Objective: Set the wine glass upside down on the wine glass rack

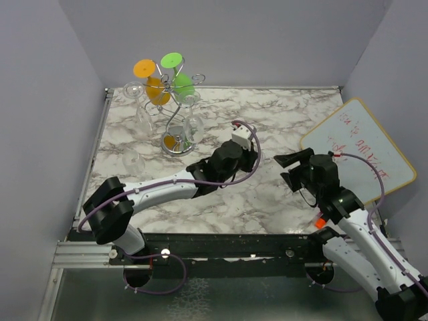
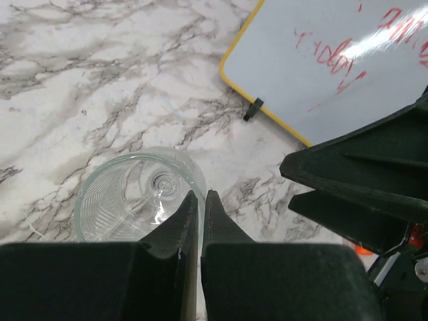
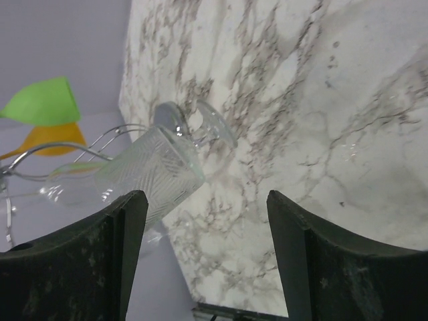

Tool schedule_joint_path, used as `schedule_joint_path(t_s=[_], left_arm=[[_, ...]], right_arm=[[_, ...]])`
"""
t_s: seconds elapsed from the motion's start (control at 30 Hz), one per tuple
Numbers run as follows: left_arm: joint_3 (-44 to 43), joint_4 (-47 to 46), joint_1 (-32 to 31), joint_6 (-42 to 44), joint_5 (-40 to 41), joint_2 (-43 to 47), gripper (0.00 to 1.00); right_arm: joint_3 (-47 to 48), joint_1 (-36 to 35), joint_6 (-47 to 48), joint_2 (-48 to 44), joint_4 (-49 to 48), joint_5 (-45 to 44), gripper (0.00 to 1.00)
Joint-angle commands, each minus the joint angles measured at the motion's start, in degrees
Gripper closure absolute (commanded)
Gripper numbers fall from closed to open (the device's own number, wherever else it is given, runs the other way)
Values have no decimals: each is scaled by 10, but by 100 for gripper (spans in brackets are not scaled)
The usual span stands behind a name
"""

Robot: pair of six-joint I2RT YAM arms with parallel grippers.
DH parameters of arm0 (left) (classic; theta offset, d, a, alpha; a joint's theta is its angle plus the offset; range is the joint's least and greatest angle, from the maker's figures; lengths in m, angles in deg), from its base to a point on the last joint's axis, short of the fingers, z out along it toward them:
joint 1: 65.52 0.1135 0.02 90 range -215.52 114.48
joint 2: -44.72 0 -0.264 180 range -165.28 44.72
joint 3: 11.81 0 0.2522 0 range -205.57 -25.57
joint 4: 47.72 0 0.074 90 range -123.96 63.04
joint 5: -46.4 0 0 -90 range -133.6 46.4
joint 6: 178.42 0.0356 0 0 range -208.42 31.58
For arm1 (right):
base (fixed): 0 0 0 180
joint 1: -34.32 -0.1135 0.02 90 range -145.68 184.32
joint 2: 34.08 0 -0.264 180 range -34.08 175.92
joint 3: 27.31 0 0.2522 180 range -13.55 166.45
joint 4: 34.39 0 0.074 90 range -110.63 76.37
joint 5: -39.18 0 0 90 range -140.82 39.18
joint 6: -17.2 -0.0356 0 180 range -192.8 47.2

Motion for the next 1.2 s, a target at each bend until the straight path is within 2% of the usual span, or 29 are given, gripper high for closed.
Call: schedule_joint_path(t_s=[0.0, 0.17, 0.3, 0.53, 0.87, 1.17], left_arm=[[38, -169, -2, 5, 48, 45, 100], [72, -266, -2, 3, 59, 54, 100], [76, -301, -2, 5, 59, 45, 100], [82, -339, -3, 9, 53, 28, 100], [84, -350, -3, 2, 122, 19, 100], [72, -356, -3, -5, 99, 2, 100]], right_arm=[[-9, 3, -61, -16, -88, 87, 22], [-69, 3, -172, -21, -224, 124, 22], [-79, 3, -261, 35, -297, 165, 23], [-69, 2, -325, 119, -402, 202, 22], [-54, 3, -337, 98, -367, 160, 23], [-9, 2, -319, 150, -349, 141, 16]])
